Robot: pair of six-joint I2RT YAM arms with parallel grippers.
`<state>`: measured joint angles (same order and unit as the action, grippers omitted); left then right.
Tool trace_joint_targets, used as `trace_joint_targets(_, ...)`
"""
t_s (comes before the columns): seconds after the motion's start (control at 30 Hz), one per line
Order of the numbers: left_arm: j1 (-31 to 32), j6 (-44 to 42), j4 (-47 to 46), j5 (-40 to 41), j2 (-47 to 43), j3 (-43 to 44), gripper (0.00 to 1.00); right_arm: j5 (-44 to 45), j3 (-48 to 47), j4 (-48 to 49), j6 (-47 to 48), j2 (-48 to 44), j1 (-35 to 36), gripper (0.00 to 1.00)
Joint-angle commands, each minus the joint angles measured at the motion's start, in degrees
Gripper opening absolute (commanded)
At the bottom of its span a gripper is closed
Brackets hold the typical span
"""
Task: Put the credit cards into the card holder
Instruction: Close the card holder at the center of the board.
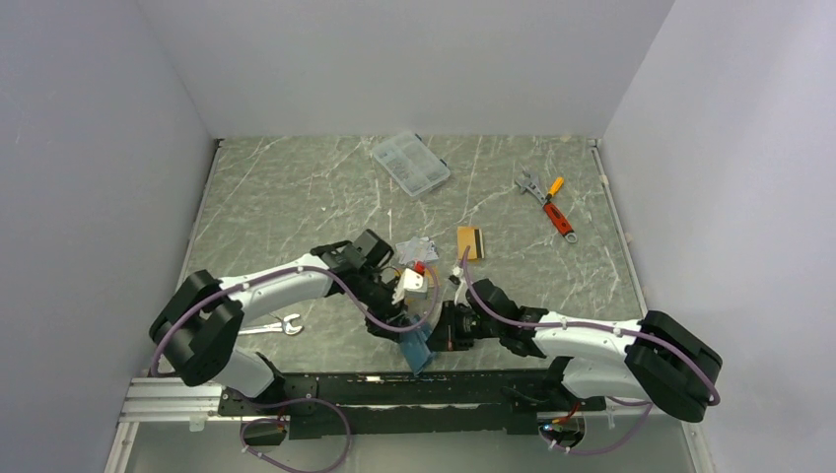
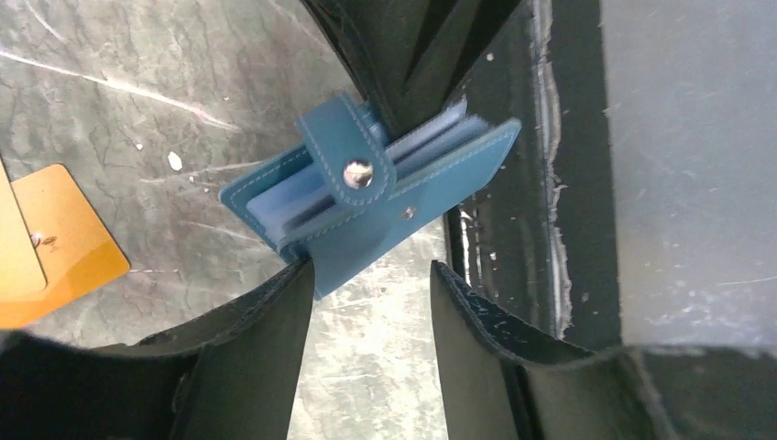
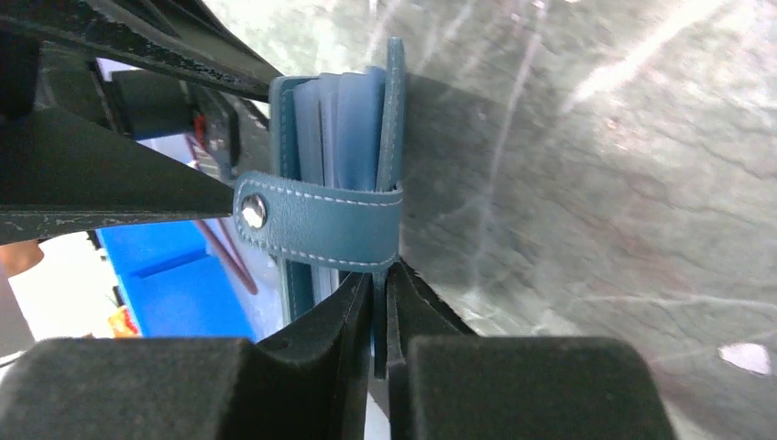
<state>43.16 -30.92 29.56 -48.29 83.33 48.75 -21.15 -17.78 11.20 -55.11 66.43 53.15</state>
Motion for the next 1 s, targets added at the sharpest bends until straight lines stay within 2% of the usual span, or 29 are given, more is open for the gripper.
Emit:
trace_joint_targets(0.0, 3.8, -3.0, -0.6, 9.4, 2.9, 3.4, 0.54, 2.5, 2.6, 1.0, -2.2, -1.4, -0.2, 0.18)
trace_joint_targets(0.07, 5.1, -3.4, -0.3, 10.9, 4.9, 4.7, 0.51, 4.1, 3.3, -0.4, -2.5, -2.9, -0.2, 0.24)
trace_joint_targets(0.17, 7.4, -4.1, 0.2, 14.2, 7.3, 6.6, 0.48, 6.5, 4.1, -3.8, -2.4, -6.3, -0.2, 0.37)
trace_joint_targets(0.33, 9.9, -4.3, 1.4, 20.5, 11.4, 10.0, 0.36, 12.1, 4.1, -12.8, -2.0, -12.2, -0.4, 0.49)
trace_joint_targets(0.47, 9.9, -3.7, 1.8, 25.2, 12.7, 12.0, 0.28, 15.8, 3.4, -19.9, -1.3, -18.2, -0.4, 0.51)
trace_joint_targets(0.53, 10.0, -4.1, 1.4, 26.6, 12.1, 11.7, 0.27, 16.7, 2.9, -22.8, -0.7, -21.1, -0.5, 0.51)
trace_joint_targets(0.63, 9.9, -4.0, 1.0, 28.9, 11.4, 11.3, 0.26, 15.4, 3.4, -22.3, -0.1, -23.8, -0.4, 0.53)
trace_joint_targets(0.77, 9.0, -3.7, 2.4, 30.0, 11.5, 12.1, 0.27, 12.6, 2.1, -19.1, 0.6, -22.8, 0.8, 0.54)
trace_joint_targets(0.97, 6.8, -2.7, 2.7, 26.8, 9.2, 11.3, 0.28, 15.5, -5.9, -22.2, 4.0, -23.5, 6.4, 0.45)
